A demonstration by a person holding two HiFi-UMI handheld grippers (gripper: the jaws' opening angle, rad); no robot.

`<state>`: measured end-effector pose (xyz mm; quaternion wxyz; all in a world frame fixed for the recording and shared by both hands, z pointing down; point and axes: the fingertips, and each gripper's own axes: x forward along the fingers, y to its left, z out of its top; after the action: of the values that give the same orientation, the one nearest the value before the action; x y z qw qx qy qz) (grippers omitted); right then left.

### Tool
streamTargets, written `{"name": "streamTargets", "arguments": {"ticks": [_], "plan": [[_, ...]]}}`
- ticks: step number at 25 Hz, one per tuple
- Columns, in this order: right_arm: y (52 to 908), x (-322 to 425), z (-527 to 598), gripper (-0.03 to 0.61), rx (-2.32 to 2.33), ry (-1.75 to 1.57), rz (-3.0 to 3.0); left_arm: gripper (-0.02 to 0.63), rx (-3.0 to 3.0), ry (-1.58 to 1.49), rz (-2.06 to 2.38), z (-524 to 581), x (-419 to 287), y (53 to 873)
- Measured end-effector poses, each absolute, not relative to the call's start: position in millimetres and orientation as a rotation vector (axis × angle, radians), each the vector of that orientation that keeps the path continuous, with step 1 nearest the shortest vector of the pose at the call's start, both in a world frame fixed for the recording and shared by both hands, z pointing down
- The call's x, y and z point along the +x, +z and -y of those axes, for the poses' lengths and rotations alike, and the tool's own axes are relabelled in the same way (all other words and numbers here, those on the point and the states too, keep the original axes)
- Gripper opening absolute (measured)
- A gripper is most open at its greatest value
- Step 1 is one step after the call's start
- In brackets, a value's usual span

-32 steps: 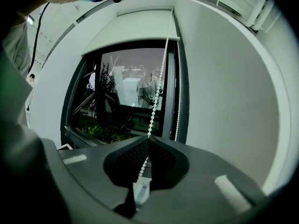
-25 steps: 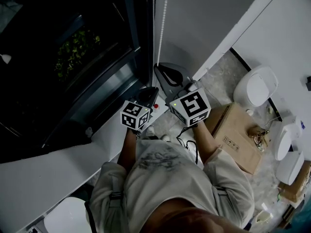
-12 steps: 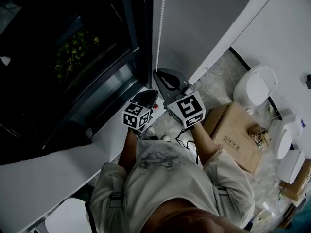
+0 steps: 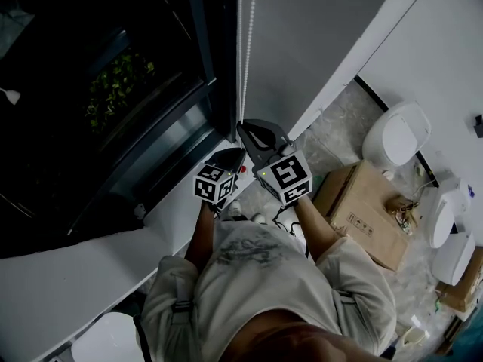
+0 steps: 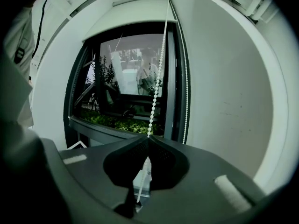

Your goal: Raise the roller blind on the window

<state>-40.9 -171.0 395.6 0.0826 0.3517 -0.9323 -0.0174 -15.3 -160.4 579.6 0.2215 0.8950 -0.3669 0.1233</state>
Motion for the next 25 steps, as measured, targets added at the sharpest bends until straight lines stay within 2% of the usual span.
{"name": "streamTargets", "arguments": {"ticks": [13, 25], "plan": [[417, -40, 167, 0.009, 1.051, -0.017, 2.753, 0.014, 2.444, 0.386, 1.005, 155, -14, 600], [415, -42, 168, 0.009, 1.034, -0.042, 2.755, 0.029, 2.498, 0.398, 1.003, 146, -17, 583]]}}
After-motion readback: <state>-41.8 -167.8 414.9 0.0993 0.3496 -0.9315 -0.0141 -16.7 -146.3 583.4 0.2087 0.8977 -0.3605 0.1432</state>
